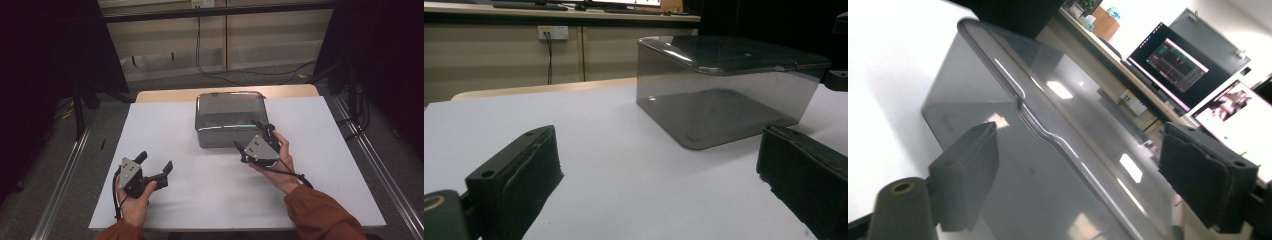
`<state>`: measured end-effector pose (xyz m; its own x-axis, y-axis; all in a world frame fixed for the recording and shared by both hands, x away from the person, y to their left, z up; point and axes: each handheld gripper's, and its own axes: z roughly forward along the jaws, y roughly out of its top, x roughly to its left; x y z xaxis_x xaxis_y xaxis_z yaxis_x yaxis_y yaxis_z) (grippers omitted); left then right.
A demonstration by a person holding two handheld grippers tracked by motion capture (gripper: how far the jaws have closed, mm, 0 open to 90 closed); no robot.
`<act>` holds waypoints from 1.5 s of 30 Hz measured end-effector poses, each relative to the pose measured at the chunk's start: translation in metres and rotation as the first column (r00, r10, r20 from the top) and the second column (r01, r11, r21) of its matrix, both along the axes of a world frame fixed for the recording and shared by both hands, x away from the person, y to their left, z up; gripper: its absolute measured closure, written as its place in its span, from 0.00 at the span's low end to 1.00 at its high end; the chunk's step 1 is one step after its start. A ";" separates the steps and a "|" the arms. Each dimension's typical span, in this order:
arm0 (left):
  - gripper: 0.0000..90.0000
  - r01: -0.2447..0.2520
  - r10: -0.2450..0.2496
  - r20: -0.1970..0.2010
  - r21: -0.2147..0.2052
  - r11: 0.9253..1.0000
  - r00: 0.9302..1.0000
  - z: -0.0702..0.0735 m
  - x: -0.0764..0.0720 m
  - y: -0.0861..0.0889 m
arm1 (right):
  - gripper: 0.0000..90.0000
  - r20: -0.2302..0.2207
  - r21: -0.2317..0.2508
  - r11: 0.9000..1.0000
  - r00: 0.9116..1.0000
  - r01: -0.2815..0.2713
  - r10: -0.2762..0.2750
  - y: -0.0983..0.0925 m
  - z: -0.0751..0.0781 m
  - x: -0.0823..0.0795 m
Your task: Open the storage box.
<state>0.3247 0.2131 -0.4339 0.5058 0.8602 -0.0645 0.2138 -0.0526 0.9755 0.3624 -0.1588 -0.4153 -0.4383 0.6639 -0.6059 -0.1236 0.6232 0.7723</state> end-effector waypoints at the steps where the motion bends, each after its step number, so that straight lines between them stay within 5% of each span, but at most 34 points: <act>1: 0.04 -0.005 0.005 -0.005 -0.006 1.000 1.000 0.000 0.000 0.000 | 0.21 0.023 -0.038 0.999 1.000 -0.002 0.003 0.002 0.000 0.002; 5: 0.04 -0.008 0.008 -0.010 0.005 1.000 1.000 -0.001 0.001 0.001 | 0.25 0.050 -0.093 0.996 0.999 0.001 0.003 0.004 -0.002 0.004; 6: 0.04 -0.004 0.004 -0.012 0.004 1.000 1.000 -0.001 0.001 0.002 | 0.28 0.067 -0.146 0.989 0.998 0.003 0.007 0.006 -0.003 0.004; 11: 0.04 0.024 -0.024 -0.008 0.014 1.000 1.000 0.000 0.001 0.000 | 0.32 0.102 -0.226 0.974 0.995 -0.001 0.024 0.013 -0.004 0.004; 17: 0.04 0.041 -0.041 0.001 0.016 0.999 0.999 0.001 0.001 -0.003 | 0.40 0.146 -0.360 0.933 0.988 0.002 0.054 0.018 -0.003 0.007; 18: 0.04 0.041 -0.041 0.001 0.016 0.999 0.999 0.001 0.001 -0.003 | 0.40 0.146 -0.360 0.933 0.988 0.002 0.054 0.018 -0.003 0.007; 19: 0.04 0.047 -0.047 -0.003 0.012 0.999 0.999 0.001 0.001 -0.003 | 0.45 0.156 -0.400 0.916 0.986 0.006 0.061 0.021 -0.004 0.007; 22: 0.04 0.047 -0.047 -0.011 0.008 0.999 0.999 0.001 0.001 -0.002 | 0.48 0.158 -0.421 0.907 0.985 0.004 0.069 0.022 -0.007 0.008; 23: 0.04 0.043 -0.043 -0.018 0.001 0.999 0.999 0.000 0.002 -0.002 | 0.51 0.165 -0.451 0.893 0.984 0.011 0.071 0.024 -0.010 0.008; 25: 0.04 0.042 -0.042 -0.019 0.005 0.999 0.999 0.000 0.002 -0.002 | 0.53 0.167 -0.460 0.888 0.983 0.012 0.073 0.024 -0.011 0.008; 28: 0.04 0.045 -0.044 -0.016 0.010 0.999 0.999 0.000 0.002 -0.002 | 0.63 0.180 -0.499 0.867 0.979 0.010 0.092 0.027 -0.014 0.007; 30: 0.04 0.047 -0.047 -0.015 0.014 0.999 0.999 0.000 0.002 -0.002 | 0.64 0.180 -0.505 0.863 0.979 0.008 0.096 0.028 -0.014 0.007; 31: 0.04 0.050 -0.050 -0.016 0.014 0.999 0.999 0.000 0.002 -0.003 | 0.68 0.185 -0.530 0.848 0.978 0.015 0.098 0.030 -0.016 0.008; 37: 0.04 0.046 -0.045 -0.016 0.013 0.999 0.999 0.000 0.002 -0.002 | 0.74 0.200 -0.541 0.841 0.974 0.022 0.103 0.034 -0.018 0.010; 41: 0.06 0.047 -0.047 -0.013 0.005 0.999 0.999 0.001 0.002 -0.001 | 0.79 0.206 -0.563 0.826 0.973 0.035 0.100 0.035 -0.019 0.010; 45: 0.06 0.048 -0.048 -0.017 0.001 0.999 0.999 0.000 0.002 -0.002 | 0.85 0.217 -0.563 0.826 0.971 0.037 0.104 0.036 -0.019 0.009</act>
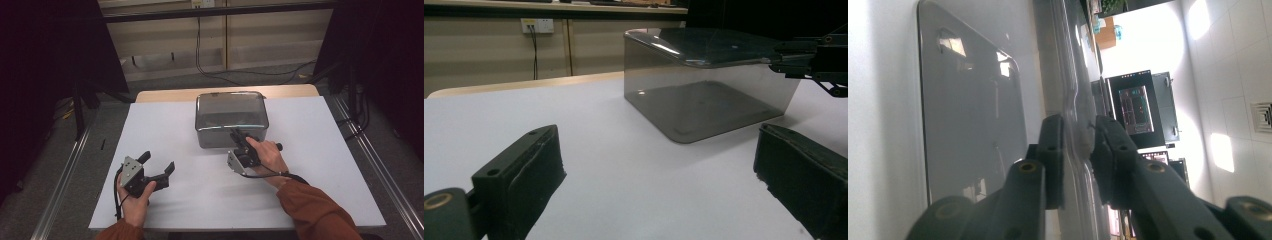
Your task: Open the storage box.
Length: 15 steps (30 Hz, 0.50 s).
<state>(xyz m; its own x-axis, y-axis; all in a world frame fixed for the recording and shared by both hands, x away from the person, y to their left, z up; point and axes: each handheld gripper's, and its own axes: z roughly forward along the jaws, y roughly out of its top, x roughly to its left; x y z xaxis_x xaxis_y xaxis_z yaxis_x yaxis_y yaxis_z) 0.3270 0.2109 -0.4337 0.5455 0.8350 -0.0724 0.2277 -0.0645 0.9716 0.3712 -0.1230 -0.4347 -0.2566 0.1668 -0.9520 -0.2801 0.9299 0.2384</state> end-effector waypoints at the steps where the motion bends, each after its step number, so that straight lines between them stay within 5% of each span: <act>1: 0.06 0.002 -0.002 -0.001 0.005 1.000 1.000 0.000 0.000 0.000 | 0.85 0.001 -0.002 1.000 1.000 -0.005 0.005 0.000 0.001 0.000; 15: 0.05 0.030 -0.030 -0.009 -0.010 0.999 1.000 0.000 0.004 -0.001 | 0.86 0.008 0.024 1.000 1.000 -0.002 0.002 -0.002 0.005 0.000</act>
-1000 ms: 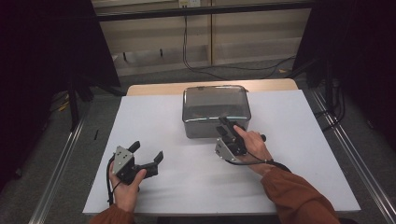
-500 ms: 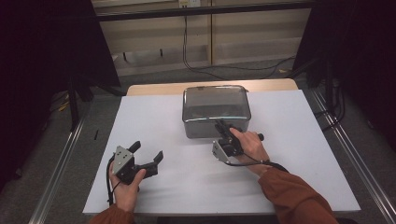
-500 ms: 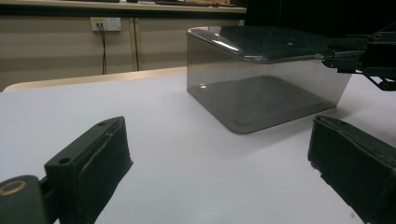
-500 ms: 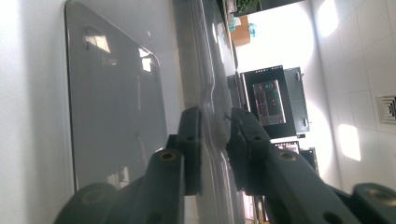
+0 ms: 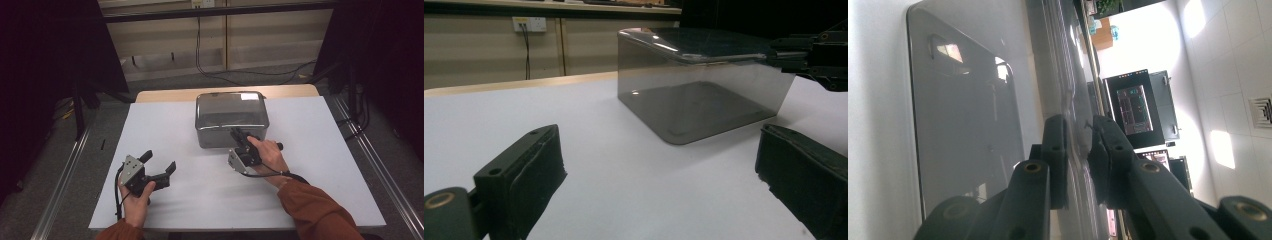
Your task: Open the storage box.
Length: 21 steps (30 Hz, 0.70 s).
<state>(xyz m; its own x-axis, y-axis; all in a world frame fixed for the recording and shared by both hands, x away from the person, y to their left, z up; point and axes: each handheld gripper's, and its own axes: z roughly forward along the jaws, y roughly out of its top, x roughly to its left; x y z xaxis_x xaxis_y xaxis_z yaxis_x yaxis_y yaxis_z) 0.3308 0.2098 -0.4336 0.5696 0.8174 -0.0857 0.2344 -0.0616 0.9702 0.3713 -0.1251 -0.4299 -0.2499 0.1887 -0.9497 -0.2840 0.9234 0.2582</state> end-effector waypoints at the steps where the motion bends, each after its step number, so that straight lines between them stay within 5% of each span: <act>1: 0.05 0.003 -0.003 -0.004 -0.005 1.000 1.000 0.000 0.000 0.000 | 0.86 0.001 -0.001 1.000 1.000 -0.001 0.001 0.000 0.000 0.000; 13: 0.01 0.048 -0.049 -0.026 -0.005 0.999 0.998 -0.003 0.009 -0.007 | 0.86 0.000 0.010 1.000 1.000 0.001 -0.001 -0.001 0.002 0.000; 21: 0.01 0.084 -0.085 0.016 0.032 0.996 0.996 0.001 0.011 -0.018 | 0.87 0.008 0.018 1.000 1.000 -0.002 0.002 -0.001 0.008 0.001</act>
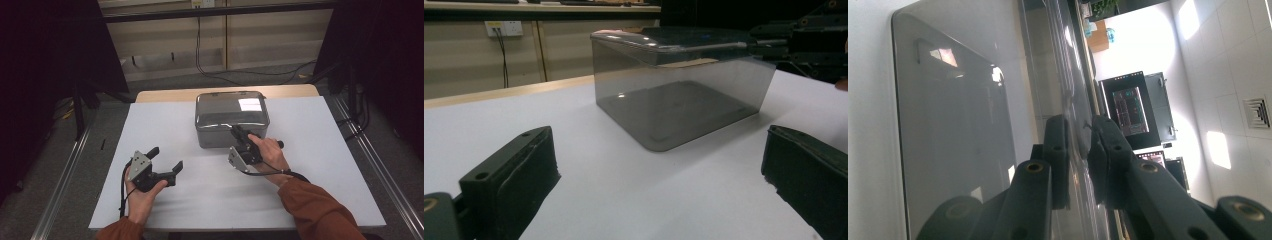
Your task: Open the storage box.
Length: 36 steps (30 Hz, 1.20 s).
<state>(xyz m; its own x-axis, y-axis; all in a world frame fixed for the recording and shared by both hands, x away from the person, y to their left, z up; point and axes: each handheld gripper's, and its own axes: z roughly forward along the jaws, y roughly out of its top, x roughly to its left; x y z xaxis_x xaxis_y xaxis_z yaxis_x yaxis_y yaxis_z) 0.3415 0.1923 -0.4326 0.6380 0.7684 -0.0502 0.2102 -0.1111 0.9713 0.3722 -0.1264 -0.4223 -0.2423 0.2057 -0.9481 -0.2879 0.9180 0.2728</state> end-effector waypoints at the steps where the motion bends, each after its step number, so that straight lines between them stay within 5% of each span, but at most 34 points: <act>1: 0.01 0.006 -0.006 -0.003 0.003 1.000 1.000 0.000 0.001 -0.001 | 0.87 0.002 -0.002 1.000 1.000 -0.001 0.001 0.000 0.000 0.000; 8: 0.02 0.005 -0.005 0.000 -0.064 0.998 1.000 0.004 0.010 -0.009 | 0.87 0.009 0.008 1.000 1.000 -0.004 0.004 0.000 0.004 0.001; 14: 0.02 0.029 -0.028 0.016 -0.056 0.998 0.999 0.008 0.018 -0.016 | 0.87 0.010 0.019 1.000 1.000 -0.006 0.005 -0.001 0.006 0.001; 17: 0.03 0.038 -0.037 0.038 -0.013 0.999 0.999 0.011 0.022 -0.019 | 0.88 0.012 0.016 1.000 1.000 -0.008 0.007 -0.001 0.007 0.002; 28: 0.03 0.062 -0.059 0.063 -0.050 0.997 0.996 0.020 0.040 -0.030 | 0.88 0.014 0.023 1.000 1.000 -0.008 0.008 -0.001 0.012 0.003; 36: 0.03 0.054 -0.050 0.104 -0.029 0.998 0.993 0.027 0.060 -0.042 | 0.88 0.022 0.033 0.999 1.000 -0.007 0.007 0.000 0.018 0.005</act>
<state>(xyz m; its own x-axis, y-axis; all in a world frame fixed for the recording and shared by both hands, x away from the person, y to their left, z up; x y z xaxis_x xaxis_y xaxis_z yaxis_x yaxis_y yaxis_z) 0.4020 0.1501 -0.4055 0.6801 0.7330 -0.0062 0.1036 -0.0877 0.9907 0.3770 -0.1269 -0.4043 -0.2231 0.2358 -0.9458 -0.3006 0.9064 0.2969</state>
